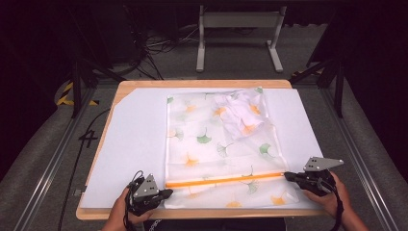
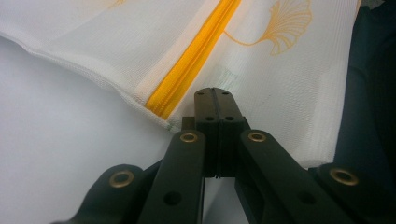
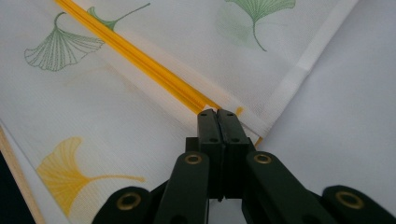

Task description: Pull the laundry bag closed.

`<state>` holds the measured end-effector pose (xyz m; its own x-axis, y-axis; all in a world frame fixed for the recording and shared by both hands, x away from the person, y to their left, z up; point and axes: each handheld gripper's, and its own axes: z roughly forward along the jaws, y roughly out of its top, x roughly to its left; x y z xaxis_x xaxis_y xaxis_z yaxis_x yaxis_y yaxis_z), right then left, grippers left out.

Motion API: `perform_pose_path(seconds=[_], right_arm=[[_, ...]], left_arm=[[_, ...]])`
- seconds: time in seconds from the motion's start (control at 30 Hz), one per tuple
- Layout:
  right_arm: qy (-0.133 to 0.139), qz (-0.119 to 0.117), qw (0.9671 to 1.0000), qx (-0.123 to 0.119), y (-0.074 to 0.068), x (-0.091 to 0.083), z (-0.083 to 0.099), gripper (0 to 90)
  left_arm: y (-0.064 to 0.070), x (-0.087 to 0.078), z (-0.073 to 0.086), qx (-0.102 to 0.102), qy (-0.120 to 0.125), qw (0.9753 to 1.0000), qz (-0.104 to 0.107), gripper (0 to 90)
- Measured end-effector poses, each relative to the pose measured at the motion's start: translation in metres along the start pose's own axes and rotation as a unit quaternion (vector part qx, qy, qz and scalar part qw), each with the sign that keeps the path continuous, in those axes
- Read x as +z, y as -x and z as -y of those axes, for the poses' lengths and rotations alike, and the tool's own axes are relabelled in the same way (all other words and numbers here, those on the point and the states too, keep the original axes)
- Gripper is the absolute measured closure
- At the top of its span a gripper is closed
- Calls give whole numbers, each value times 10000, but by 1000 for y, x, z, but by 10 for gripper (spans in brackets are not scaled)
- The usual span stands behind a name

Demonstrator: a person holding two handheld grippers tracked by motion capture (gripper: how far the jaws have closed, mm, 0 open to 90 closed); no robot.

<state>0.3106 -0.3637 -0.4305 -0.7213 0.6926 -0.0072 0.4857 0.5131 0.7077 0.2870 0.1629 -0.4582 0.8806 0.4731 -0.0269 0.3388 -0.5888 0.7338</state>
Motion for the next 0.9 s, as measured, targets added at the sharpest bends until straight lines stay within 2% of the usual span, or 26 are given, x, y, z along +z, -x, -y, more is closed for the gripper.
perform_pose_path(seconds=[0.4,0.53,0.9], right_arm=[[289,88,9995,-50,-2,-10,-3,850],[424,122,9989,-173,-5,-13,-3,816],[487,390,9975,-329,-8,-16,-8,691]], left_arm=[[-2,-4,0,68,92,9999,-68,900],[-3,-7,-2,111,114,9998,-127,872],[-12,-17,-6,142,290,9984,-473,766]])
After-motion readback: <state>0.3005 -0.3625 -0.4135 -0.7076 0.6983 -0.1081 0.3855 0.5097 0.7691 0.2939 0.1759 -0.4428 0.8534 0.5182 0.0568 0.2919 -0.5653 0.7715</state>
